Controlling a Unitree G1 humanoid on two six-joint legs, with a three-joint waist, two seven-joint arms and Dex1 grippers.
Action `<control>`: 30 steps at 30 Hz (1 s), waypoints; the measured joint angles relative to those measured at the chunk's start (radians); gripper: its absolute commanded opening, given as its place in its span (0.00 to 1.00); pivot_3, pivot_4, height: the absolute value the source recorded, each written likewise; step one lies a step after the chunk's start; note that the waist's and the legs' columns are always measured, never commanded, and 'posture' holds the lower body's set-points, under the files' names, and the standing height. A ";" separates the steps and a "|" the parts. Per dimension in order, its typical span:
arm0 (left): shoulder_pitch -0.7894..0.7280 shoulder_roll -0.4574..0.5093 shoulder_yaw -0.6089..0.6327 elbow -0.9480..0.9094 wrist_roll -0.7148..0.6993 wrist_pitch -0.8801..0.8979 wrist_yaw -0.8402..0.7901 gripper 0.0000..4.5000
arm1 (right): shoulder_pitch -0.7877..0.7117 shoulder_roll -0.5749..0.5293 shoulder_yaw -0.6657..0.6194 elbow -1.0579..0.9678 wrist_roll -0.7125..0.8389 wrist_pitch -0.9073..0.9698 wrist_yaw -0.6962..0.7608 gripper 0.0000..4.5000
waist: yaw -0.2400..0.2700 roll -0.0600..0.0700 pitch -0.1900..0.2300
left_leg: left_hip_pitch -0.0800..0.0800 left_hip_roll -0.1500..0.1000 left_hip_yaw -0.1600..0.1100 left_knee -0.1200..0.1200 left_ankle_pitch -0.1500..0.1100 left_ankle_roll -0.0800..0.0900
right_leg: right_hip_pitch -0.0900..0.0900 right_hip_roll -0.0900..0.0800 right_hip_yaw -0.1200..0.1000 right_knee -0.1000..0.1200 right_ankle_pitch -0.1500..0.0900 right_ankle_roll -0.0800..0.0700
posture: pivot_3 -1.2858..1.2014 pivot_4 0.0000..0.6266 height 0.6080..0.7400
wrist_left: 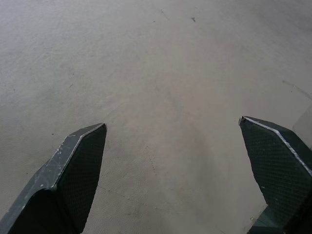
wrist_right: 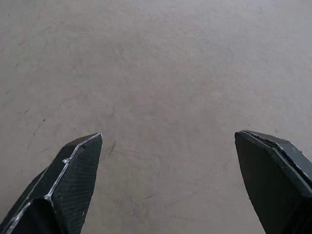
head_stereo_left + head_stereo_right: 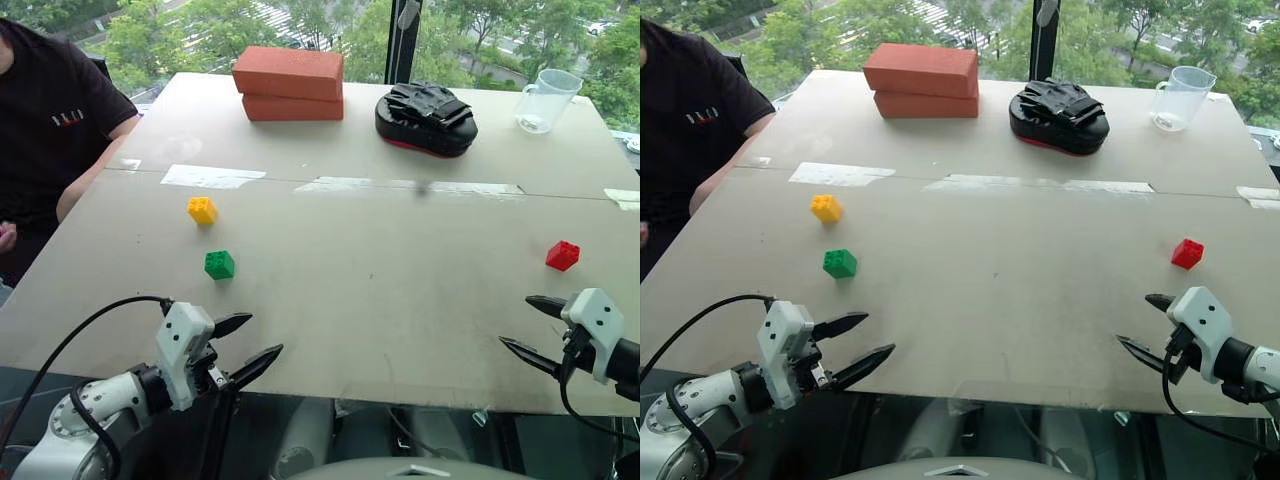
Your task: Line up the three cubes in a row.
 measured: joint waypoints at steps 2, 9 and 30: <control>-0.012 -0.001 -0.001 0.001 -0.005 0.003 0.004 0.99 | -0.005 0.008 0.000 0.003 -0.001 -0.003 -0.008 1.00 | 0.000 0.000 0.000 | 0.000 0.000 0.000 0.000 0.000 0.000 | 0.000 0.000 0.000 -0.001 0.000 0.000 | 0.52 0.24 1.00; -0.242 -0.024 -0.064 -0.032 -0.117 0.093 0.076 0.99 | -0.275 0.165 0.028 -0.026 -0.088 0.180 -0.368 1.00 | 0.000 -0.001 -0.001 | 0.000 0.000 0.001 0.004 0.000 0.000 | 0.000 0.000 -0.003 -0.001 0.003 -0.004 | 0.52 0.24 1.00; -0.505 0.135 -0.207 -0.109 -0.224 0.160 -0.033 1.00 | -0.907 0.384 -0.122 0.192 -0.249 1.158 -0.876 0.43 | -0.003 0.001 0.000 | 0.000 -0.001 0.004 0.004 0.002 0.004 | 0.000 0.003 -0.001 0.004 0.006 -0.007 | 0.52 0.24 1.00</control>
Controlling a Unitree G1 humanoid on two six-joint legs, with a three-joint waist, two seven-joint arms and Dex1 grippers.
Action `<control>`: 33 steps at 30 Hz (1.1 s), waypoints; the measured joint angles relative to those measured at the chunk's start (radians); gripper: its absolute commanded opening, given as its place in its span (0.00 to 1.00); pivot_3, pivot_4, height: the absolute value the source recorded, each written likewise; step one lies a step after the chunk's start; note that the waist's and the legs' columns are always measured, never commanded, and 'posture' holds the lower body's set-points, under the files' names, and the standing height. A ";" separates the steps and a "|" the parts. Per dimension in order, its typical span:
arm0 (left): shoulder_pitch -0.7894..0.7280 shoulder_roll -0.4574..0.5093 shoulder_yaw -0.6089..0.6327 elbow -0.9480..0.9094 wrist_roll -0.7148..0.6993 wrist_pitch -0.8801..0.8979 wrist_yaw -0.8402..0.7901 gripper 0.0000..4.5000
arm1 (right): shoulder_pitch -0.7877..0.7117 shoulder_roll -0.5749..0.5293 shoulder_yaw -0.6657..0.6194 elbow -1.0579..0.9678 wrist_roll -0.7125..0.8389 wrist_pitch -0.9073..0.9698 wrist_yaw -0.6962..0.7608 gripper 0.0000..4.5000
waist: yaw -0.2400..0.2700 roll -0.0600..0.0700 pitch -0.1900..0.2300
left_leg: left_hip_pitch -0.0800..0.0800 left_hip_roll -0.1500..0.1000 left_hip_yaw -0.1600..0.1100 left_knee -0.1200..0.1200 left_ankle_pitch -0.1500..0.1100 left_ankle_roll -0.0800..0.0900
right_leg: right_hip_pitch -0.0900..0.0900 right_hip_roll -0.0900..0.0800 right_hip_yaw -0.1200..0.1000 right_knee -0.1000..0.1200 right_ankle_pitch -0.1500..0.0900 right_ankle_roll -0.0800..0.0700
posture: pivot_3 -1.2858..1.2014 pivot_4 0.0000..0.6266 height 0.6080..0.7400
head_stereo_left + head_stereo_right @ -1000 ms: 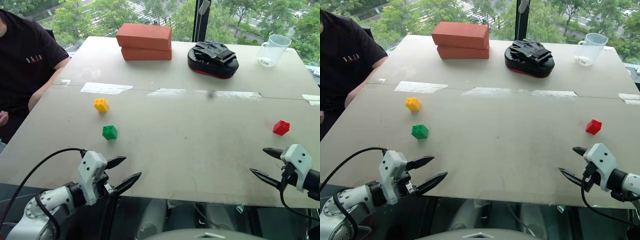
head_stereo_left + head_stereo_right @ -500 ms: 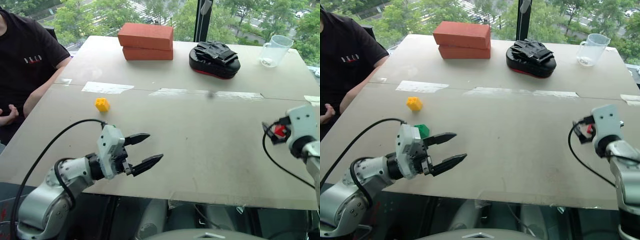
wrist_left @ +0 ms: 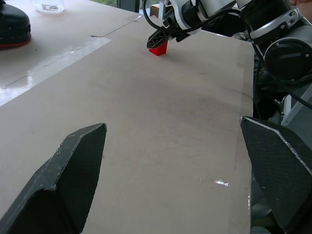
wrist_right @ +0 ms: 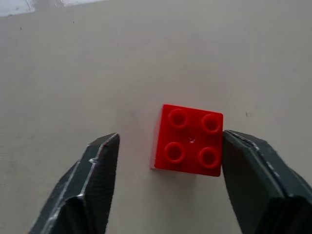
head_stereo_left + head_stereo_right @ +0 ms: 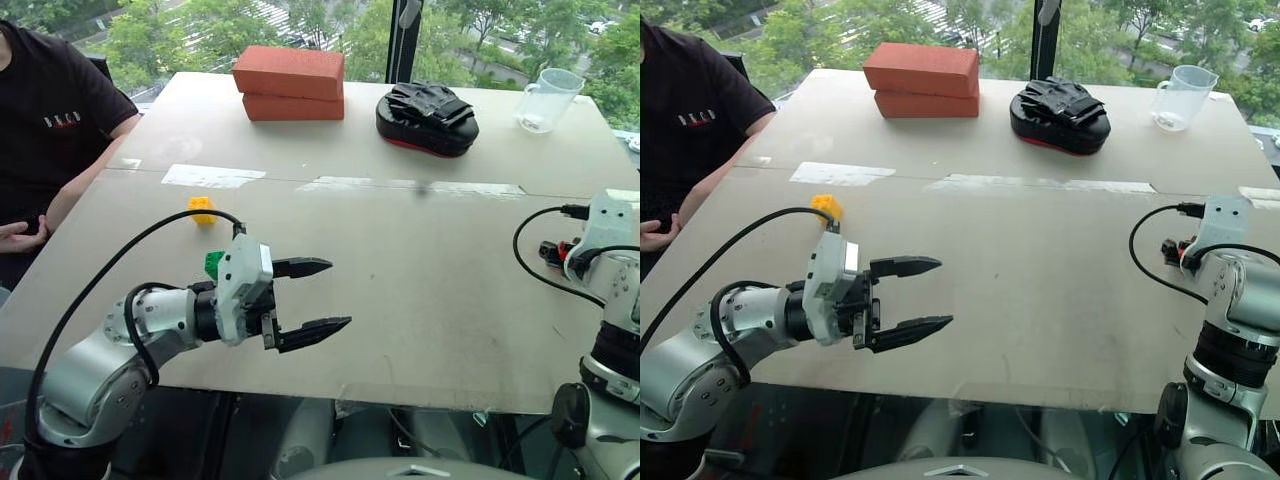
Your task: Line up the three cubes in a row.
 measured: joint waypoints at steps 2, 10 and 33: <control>0.008 -0.001 0.000 0.000 0.001 -0.003 0.001 1.00 | -0.012 0.000 -0.002 0.011 -0.001 -0.004 0.000 0.29 | -0.001 0.000 0.000 | 0.000 0.000 0.000 0.000 0.000 0.000 | 0.000 0.000 0.000 0.001 0.000 0.000 | 0.52 0.24 1.00; 0.065 -0.016 0.012 -0.004 0.003 -0.023 0.029 1.00 | 0.085 -0.112 0.111 -0.013 0.120 -0.245 0.288 0.29 | -0.006 0.001 0.000 | 0.001 0.000 0.001 0.001 -0.001 0.001 | 0.000 0.001 0.001 0.001 0.000 0.000 | 0.52 0.24 1.00; 0.277 0.026 0.163 -0.124 -0.079 -0.015 0.089 1.00 | -0.444 -0.165 0.919 0.810 -0.110 -1.301 1.336 0.29 | -0.022 0.000 0.002 | 0.000 0.003 -0.001 0.003 -0.004 -0.003 | 0.000 0.001 -0.002 -0.003 0.000 0.000 | 0.52 0.24 1.00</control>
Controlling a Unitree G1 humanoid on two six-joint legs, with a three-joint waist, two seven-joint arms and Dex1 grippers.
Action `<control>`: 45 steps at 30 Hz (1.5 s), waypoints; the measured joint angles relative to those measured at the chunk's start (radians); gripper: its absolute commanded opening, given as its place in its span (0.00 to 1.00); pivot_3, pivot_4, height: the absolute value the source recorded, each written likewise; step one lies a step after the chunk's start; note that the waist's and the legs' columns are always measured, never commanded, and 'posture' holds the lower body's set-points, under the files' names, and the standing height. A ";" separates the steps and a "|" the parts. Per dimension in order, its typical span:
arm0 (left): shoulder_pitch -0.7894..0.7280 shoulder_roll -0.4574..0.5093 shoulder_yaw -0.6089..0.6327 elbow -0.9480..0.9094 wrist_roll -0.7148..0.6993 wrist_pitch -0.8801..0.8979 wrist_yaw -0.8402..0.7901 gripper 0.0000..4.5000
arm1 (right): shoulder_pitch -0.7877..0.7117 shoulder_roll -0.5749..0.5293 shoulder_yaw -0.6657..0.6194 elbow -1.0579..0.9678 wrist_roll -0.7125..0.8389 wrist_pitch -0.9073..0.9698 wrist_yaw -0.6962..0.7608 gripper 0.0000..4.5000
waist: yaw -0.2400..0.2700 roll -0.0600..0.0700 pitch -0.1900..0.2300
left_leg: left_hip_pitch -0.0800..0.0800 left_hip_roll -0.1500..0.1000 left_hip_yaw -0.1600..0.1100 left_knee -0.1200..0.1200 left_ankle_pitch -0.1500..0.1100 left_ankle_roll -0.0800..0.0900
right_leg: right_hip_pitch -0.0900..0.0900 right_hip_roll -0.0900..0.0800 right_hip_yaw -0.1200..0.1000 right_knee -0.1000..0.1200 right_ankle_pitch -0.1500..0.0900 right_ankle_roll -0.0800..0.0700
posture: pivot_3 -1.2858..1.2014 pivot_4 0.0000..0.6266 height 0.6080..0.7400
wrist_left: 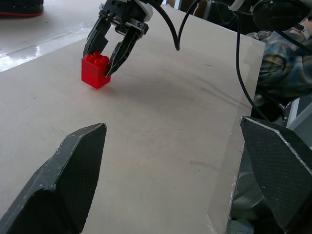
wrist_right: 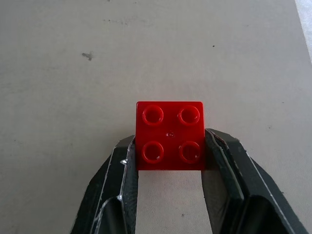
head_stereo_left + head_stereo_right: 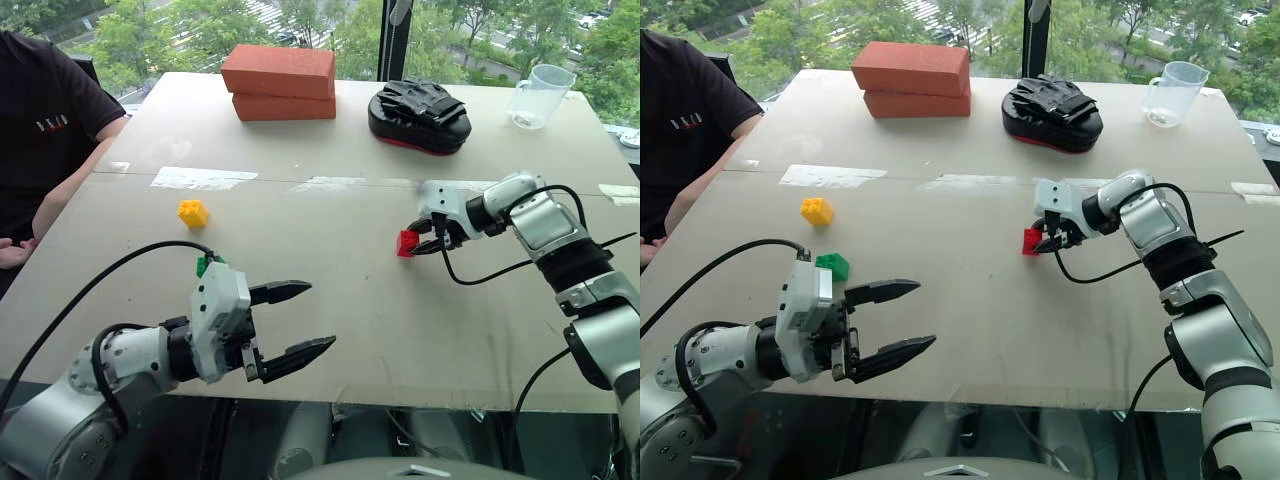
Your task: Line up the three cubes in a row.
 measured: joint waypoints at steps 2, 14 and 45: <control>0.011 0.000 0.003 -0.001 0.000 0.000 0.000 1.00 | -0.004 0.007 0.000 0.012 -0.009 -0.010 0.003 0.29 | 0.000 0.000 0.000 | 0.000 0.000 0.000 0.000 0.000 0.000 | 0.000 0.000 0.000 0.001 0.000 0.000 | 0.52 0.24 1.00; 0.032 0.003 0.034 -0.012 -0.001 0.000 0.002 1.00 | -0.024 0.019 -0.006 0.025 -0.045 0.045 0.017 0.29 | 0.000 0.000 0.000 | 0.001 0.000 0.000 0.000 0.000 0.000 | 0.000 0.000 0.000 0.002 0.000 0.000 | 0.52 0.24 1.00; -0.130 -0.352 0.168 0.229 0.293 0.211 0.744 1.00 | 0.462 -0.018 -0.434 -0.879 0.533 0.184 -0.042 0.98 | 0.026 -0.002 -0.001 | 0.000 0.000 -0.003 0.003 -0.003 -0.004 | 0.000 -0.001 -0.003 0.004 0.000 0.000 | 0.52 0.24 1.00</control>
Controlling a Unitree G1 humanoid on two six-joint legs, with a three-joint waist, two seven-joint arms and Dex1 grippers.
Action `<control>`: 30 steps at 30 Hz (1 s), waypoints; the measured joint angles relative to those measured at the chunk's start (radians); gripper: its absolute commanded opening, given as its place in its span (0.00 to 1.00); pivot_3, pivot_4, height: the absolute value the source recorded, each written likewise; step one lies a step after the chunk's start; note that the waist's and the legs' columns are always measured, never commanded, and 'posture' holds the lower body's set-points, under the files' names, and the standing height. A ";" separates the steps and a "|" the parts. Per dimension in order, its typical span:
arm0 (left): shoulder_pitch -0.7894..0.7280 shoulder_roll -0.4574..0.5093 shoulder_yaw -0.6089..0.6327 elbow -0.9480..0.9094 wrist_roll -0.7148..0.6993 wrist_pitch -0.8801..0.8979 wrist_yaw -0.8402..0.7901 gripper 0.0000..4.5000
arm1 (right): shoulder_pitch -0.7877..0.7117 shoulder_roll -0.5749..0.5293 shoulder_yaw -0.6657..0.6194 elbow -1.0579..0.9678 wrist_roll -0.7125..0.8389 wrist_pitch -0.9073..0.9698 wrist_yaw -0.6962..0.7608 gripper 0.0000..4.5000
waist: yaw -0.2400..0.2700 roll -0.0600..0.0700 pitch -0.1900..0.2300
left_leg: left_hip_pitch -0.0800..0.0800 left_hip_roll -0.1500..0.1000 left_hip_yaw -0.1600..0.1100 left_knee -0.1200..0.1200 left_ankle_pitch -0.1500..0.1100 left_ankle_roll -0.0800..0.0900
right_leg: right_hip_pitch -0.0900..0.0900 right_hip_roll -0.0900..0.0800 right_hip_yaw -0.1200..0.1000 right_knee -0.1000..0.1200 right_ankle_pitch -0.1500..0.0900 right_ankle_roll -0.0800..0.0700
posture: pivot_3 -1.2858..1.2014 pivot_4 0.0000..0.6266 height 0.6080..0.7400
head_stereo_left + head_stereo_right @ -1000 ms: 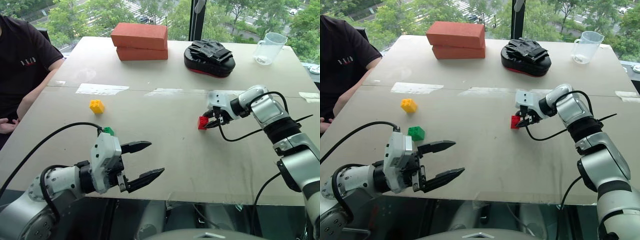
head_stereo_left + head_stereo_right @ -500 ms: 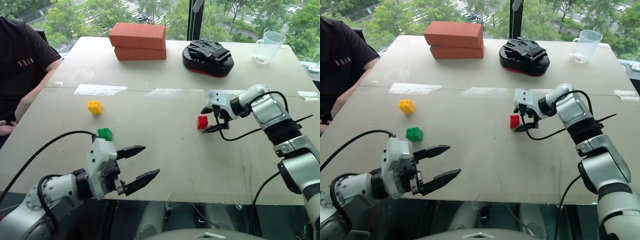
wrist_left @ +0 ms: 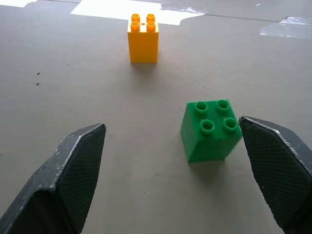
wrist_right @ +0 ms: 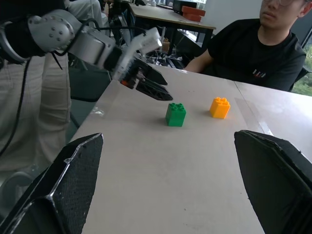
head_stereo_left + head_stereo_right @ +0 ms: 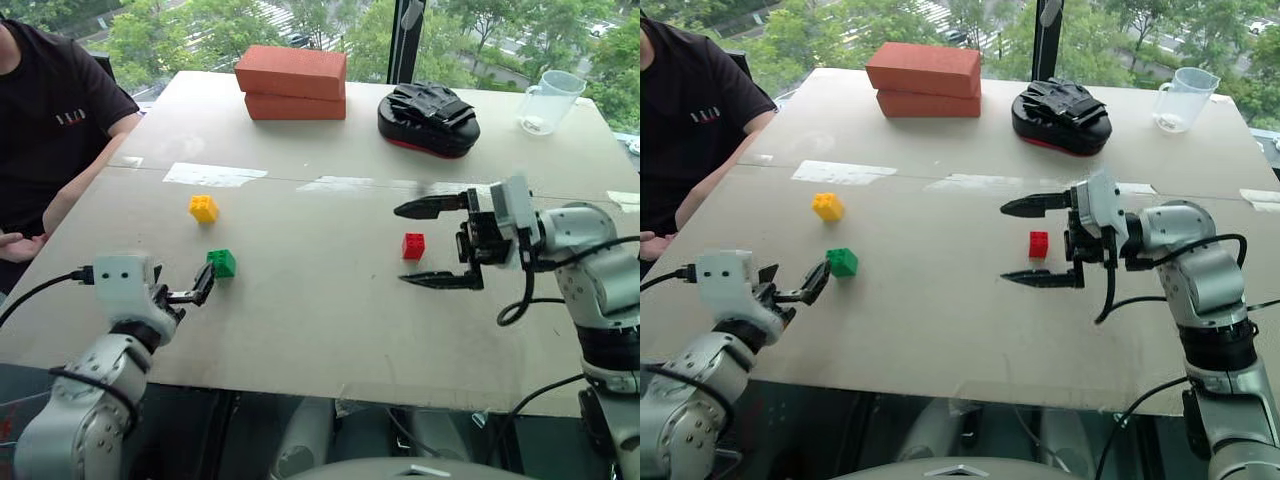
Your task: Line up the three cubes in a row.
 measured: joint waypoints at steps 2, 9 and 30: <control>-0.036 -0.001 -0.027 0.033 0.010 0.011 0.003 1.00 | 0.002 -0.014 0.000 -0.001 -0.001 -0.003 -0.006 0.98 | -0.001 0.000 0.000 | 0.000 0.000 0.000 0.000 0.000 0.000 | 0.000 0.000 0.000 0.000 0.000 0.000 | 0.52 0.24 1.00; -0.127 -0.011 -0.124 0.166 0.043 0.017 -0.038 0.77 | 0.012 -0.055 0.006 -0.008 -0.009 -0.021 -0.030 1.00 | 0.000 0.000 0.000 | -0.001 0.000 0.001 0.000 0.000 0.000 | 0.000 -0.001 0.001 0.000 0.000 0.000 | 0.52 0.24 1.00; -0.559 0.296 -0.473 0.627 0.112 -0.411 -1.055 0.29 | 0.349 -0.141 -0.125 -0.143 -0.021 0.071 -0.322 1.00 | 0.014 0.001 0.000 | -0.003 -0.001 0.000 0.000 0.000 0.001 | 0.000 -0.004 -0.004 -0.004 0.000 -0.001 | 0.52 0.24 1.00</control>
